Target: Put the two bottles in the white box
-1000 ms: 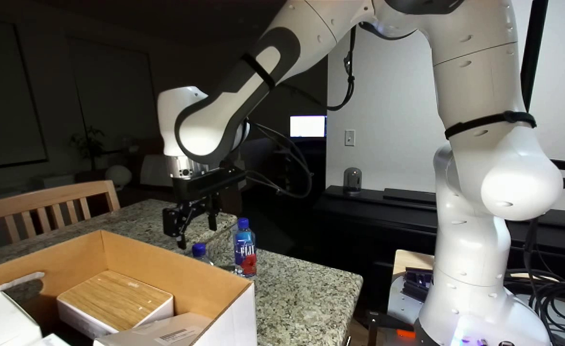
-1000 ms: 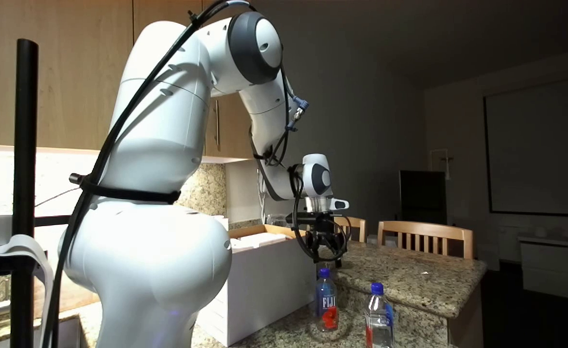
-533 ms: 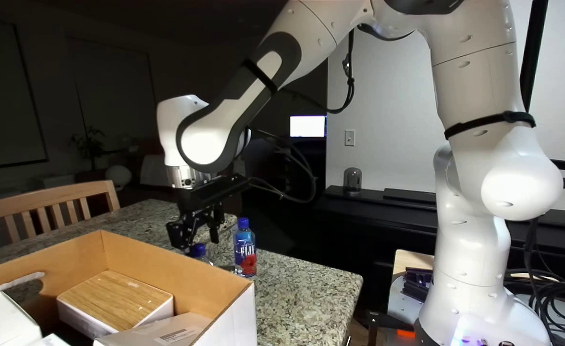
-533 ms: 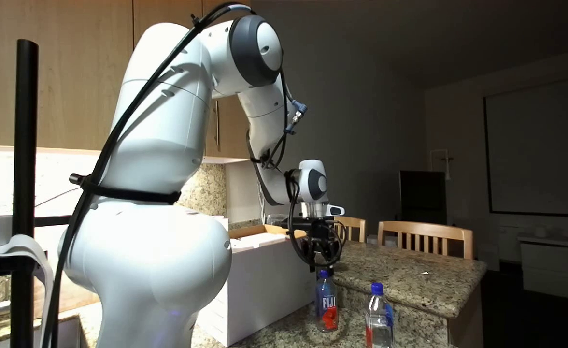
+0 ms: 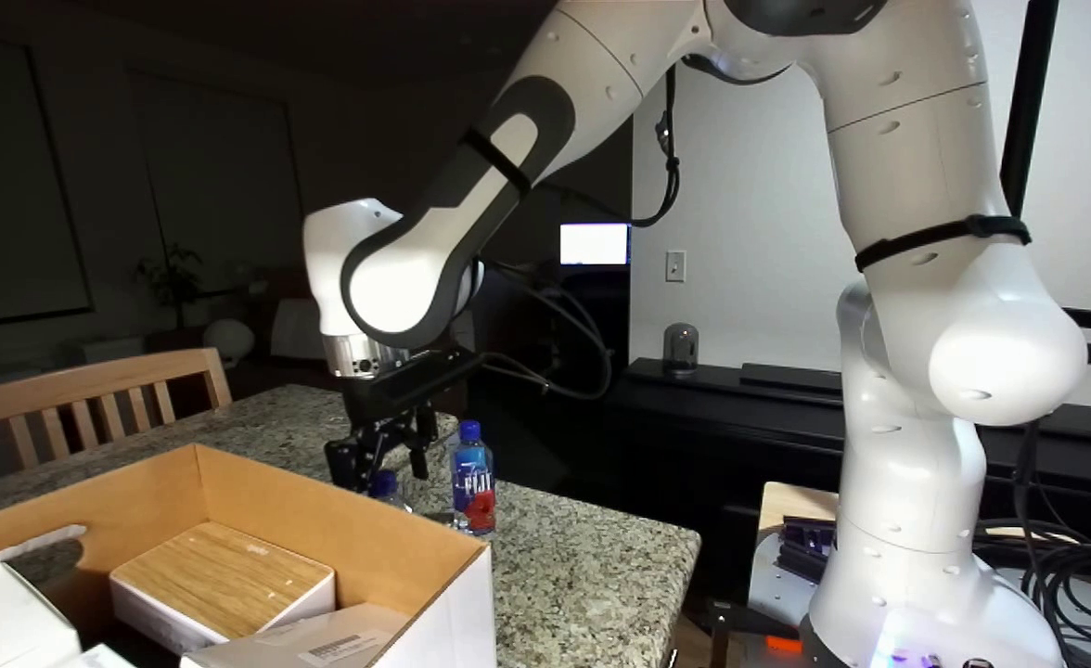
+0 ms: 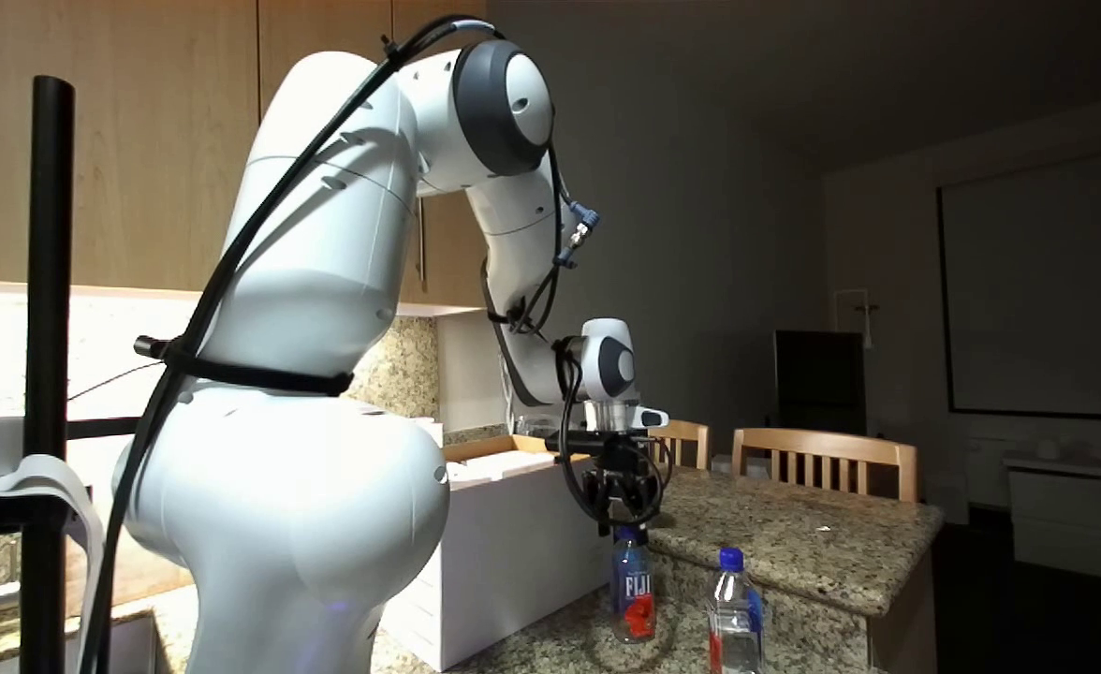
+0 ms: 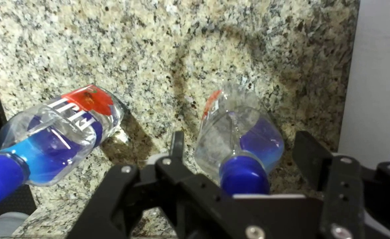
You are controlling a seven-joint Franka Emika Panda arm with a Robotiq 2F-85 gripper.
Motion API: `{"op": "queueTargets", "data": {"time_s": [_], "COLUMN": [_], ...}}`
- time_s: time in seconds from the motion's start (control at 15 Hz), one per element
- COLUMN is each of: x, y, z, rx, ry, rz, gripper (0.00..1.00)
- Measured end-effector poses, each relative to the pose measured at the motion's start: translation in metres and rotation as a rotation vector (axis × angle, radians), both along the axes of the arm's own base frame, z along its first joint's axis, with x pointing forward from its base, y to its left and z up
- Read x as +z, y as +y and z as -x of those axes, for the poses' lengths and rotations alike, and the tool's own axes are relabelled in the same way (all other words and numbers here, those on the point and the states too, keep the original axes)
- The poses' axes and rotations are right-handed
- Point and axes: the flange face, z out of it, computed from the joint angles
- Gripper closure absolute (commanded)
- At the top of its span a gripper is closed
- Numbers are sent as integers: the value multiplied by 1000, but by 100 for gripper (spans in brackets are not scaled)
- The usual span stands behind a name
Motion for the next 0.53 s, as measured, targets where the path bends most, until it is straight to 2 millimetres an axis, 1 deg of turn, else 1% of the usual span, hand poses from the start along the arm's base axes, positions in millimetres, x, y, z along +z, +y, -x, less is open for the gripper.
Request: {"op": "queueTargets", "data": {"time_s": [0.2, 0.33, 0.4, 0.53], "x": [0, 4, 6, 10], "y": [0, 1, 1, 1], "z": [-2, -5, -6, -10], "rx": [0, -1, -2, -2], "ry": [-7, -15, -20, -30], "rz": [-3, -5, -6, -9], "gripper": [17, 21, 26, 26]}}
